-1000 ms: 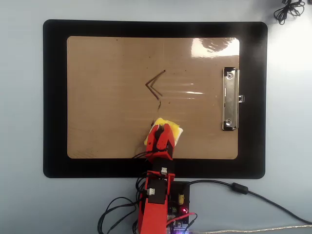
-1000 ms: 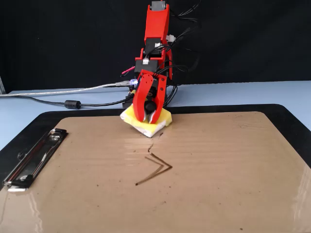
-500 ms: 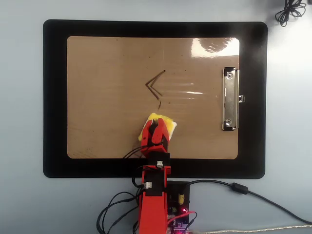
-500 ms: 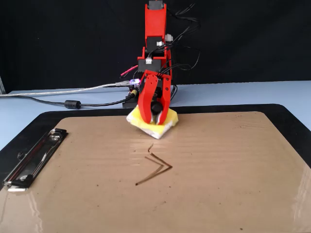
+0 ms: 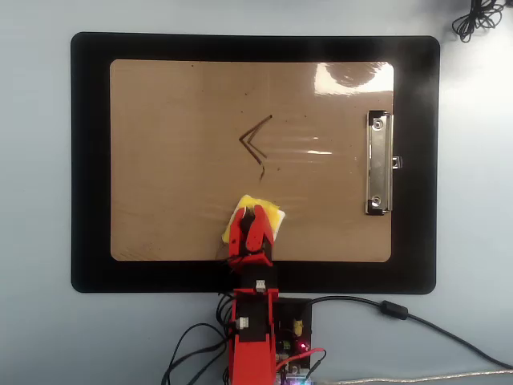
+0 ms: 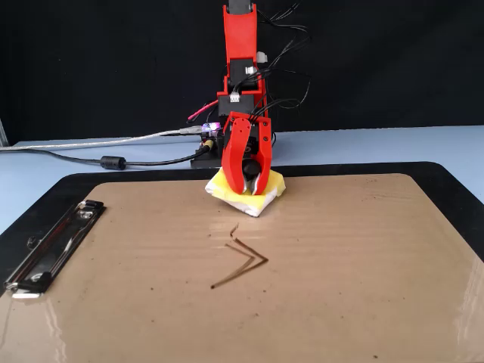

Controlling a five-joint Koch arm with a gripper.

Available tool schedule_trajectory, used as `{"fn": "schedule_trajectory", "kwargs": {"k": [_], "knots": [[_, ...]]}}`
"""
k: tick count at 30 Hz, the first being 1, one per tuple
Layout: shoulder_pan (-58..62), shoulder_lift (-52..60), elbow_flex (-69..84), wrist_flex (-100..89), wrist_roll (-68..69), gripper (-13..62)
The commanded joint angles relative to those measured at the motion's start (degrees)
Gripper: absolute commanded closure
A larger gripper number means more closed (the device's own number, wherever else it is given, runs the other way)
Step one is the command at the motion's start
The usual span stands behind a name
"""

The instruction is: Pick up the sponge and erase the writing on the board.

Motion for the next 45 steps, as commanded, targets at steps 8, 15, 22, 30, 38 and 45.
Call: {"fn": "schedule_trajectory", "kwargs": {"k": [8,15,22,30,38,45], "knots": [[0.6,-17.9,-10.5,-9.7,1.4,57.4],[1.1,5.6,1.6,2.2,2.1,57.4],[4.5,-9.7,-9.7,-2.5,4.0,57.4],[6.0,-12.7,-9.6,-6.2,5.4,57.4],[9.7,-33.5,-15.7,-26.0,6.0,57.4],[11.2,-28.9,-15.7,-17.2,7.0,57.4]]}}
